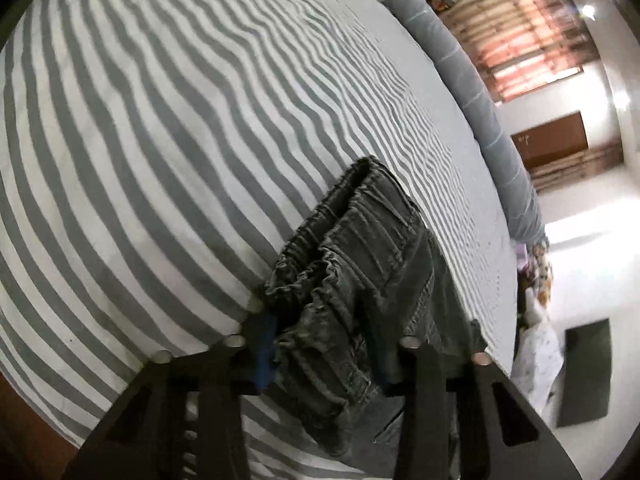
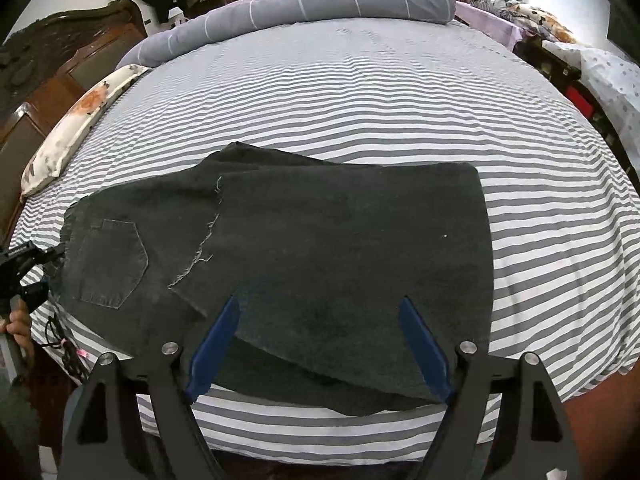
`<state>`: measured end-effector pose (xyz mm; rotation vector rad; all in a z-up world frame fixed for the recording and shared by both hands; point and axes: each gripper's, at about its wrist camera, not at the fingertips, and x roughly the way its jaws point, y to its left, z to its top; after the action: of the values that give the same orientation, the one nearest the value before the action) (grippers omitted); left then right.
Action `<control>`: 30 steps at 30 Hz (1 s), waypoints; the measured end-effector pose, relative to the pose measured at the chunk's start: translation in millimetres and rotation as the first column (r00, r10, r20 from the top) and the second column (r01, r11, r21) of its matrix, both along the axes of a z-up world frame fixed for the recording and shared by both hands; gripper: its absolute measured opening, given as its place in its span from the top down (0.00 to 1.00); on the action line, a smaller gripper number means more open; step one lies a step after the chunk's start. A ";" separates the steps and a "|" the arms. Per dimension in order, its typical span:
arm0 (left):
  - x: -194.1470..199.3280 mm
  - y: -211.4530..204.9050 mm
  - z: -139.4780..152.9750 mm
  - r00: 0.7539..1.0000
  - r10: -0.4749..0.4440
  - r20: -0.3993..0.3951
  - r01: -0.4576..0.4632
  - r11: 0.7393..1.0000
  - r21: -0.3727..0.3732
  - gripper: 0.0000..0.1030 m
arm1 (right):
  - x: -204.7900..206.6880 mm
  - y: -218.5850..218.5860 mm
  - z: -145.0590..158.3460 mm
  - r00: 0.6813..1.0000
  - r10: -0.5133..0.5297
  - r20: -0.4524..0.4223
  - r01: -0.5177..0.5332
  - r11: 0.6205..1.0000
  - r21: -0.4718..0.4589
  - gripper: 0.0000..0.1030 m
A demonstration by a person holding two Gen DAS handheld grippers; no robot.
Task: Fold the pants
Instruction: 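Grasp the elastic waistband with the left tool and lift it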
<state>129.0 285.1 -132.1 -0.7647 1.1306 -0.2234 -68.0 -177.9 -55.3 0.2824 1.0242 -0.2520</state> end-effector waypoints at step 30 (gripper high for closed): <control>-22.2 -41.4 64.6 0.989 -0.013 0.149 -0.003 0.994 0.105 0.80 | -15.3 -39.5 4.5 0.995 -0.087 0.059 0.079 0.990 0.118 0.23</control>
<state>106.8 243.7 -67.5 -0.6415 0.9943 -0.2203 -83.3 -217.4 -50.8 0.4365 0.9666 -0.2576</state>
